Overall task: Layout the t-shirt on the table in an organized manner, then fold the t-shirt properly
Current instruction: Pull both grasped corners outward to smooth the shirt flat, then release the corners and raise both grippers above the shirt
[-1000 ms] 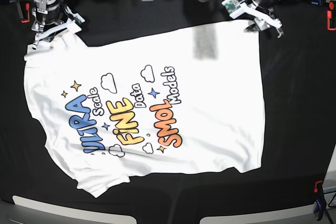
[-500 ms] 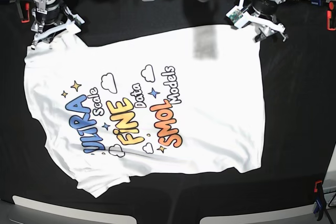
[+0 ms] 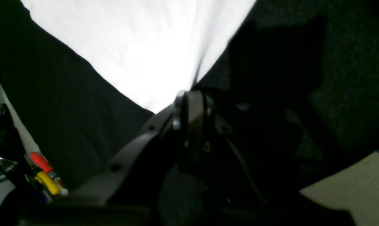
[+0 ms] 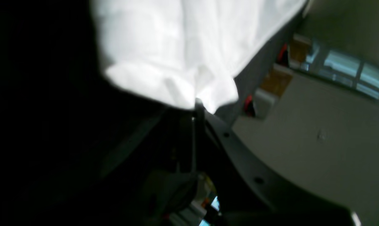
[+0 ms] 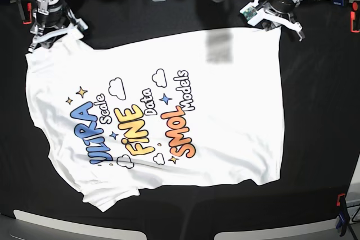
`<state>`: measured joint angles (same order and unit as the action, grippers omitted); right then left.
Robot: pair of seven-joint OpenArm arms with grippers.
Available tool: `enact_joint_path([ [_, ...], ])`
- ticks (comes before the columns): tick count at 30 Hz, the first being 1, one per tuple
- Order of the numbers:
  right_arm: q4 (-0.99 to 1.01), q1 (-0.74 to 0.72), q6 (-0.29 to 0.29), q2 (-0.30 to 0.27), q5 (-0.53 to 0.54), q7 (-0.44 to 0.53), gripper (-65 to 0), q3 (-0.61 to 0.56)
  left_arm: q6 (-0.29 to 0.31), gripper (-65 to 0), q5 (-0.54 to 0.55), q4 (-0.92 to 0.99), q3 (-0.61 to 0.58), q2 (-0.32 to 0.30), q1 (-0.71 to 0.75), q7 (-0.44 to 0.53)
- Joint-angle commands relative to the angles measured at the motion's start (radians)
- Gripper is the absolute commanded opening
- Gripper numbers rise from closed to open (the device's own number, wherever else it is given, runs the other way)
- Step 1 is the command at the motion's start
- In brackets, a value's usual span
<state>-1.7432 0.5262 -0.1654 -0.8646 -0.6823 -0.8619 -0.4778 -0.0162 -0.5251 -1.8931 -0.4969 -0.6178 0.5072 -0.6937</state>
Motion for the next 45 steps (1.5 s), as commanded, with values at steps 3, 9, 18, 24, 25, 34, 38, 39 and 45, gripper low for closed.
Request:
enact_joint_path([
  [3, -0.073, 0.035, -0.021, -0.016, -0.022, -0.002, -65.0, 0.006, -0.037, -65.0, -0.079, -0.011, 0.004, -0.012, 0.005, -0.043],
  [9, -0.178, 0.154, -0.019, -0.016, -0.031, -0.039, -65.0, 0.006, -0.067, -65.0, -0.141, -0.012, 0.004, -0.043, 0.011, -0.078],
  [18, -0.254, 0.306, -0.053, -0.016, -0.135, -0.113, -65.0, 0.006, -0.192, -65.0, -0.242, -0.06, 0.004, -0.16, 0.105, -0.132],
  [24, -0.282, 0.43, -0.058, -0.016, -0.209, -0.141, -65.0, 0.006, -0.192, -65.0, -0.264, -0.103, 0.004, -0.222, 0.174, -0.151],
  [25, -0.286, 0.449, -0.064, -0.016, -0.209, -0.141, -65.0, 0.006, -0.192, -65.0, -0.266, -0.104, 0.004, -0.224, 0.184, -0.151],
  [34, -0.336, 0.585, -0.104, -0.016, -0.319, -0.197, -65.0, 0.006, -0.195, -65.0, -0.346, -0.104, 0.004, -0.225, 0.255, -0.2],
  [38, -0.352, 0.6, -0.148, -0.016, -0.34, -0.197, -65.0, 0.006, -0.252, -65.0, -0.368, -0.104, 0.004, -0.225, 0.251, -0.196],
  [39, -0.352, 0.593, -0.15, -0.016, -0.339, -0.197, -65.0, 0.006, -0.258, -65.0, -0.368, -0.104, 0.004, -0.225, 0.246, -0.196],
  [45, -0.352, 0.52, -0.15, -0.013, -0.225, -0.124, -65.0, 0.006, -0.257, -65.0, -0.364, -0.104, 0.004, -0.225, 0.236, -0.196],
])
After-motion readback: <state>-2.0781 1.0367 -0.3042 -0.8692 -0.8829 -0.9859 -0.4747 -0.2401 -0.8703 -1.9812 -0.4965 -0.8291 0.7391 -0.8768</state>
